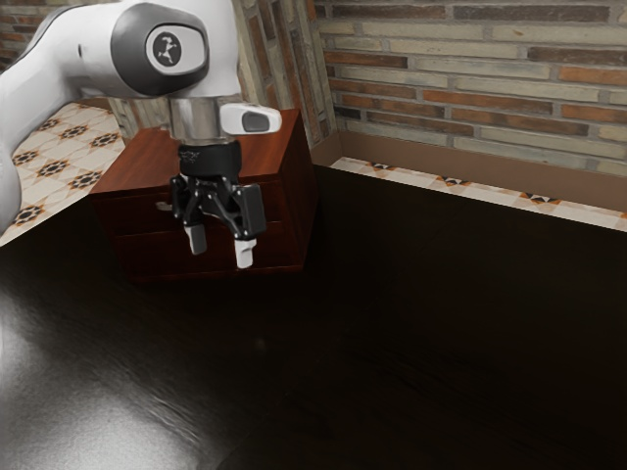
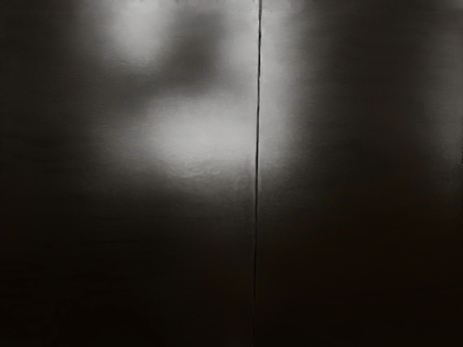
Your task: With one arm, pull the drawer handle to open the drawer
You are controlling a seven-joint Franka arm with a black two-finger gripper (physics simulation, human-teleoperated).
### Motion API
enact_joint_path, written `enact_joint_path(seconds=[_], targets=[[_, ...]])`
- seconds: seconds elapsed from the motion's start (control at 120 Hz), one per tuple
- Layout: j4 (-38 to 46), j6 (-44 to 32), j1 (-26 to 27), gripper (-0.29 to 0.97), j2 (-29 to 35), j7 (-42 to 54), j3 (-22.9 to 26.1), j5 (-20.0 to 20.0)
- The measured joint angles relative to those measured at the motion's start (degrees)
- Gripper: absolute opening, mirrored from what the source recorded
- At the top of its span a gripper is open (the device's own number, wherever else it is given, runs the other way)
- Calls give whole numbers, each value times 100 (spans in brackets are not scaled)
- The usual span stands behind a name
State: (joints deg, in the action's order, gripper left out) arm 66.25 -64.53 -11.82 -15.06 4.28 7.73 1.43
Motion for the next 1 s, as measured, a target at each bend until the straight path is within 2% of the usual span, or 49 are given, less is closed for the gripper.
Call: enact_joint_path(seconds=[0.208,0.283,0.333,0.408,0.55,0.608,0.675,0.792,1.0], targets=[[-7,-525,-1,68,20,69,9,-3],[-54,-739,25,68,678,165,45,-113],[-64,-1107,211,68,1102,447,73,-385],[-64,-1636,607,68,1285,1013,81,-654],[29,-2183,995,68,1212,1927,65,-751],[75,-2302,860,68,1082,2312,47,-766],[223,-2365,425,68,1026,2765,8,-800],[964,-2665,-124,68,1197,3561,-179,-807],[2406,-3375,-326,68,1744,4771,-267,-637]])
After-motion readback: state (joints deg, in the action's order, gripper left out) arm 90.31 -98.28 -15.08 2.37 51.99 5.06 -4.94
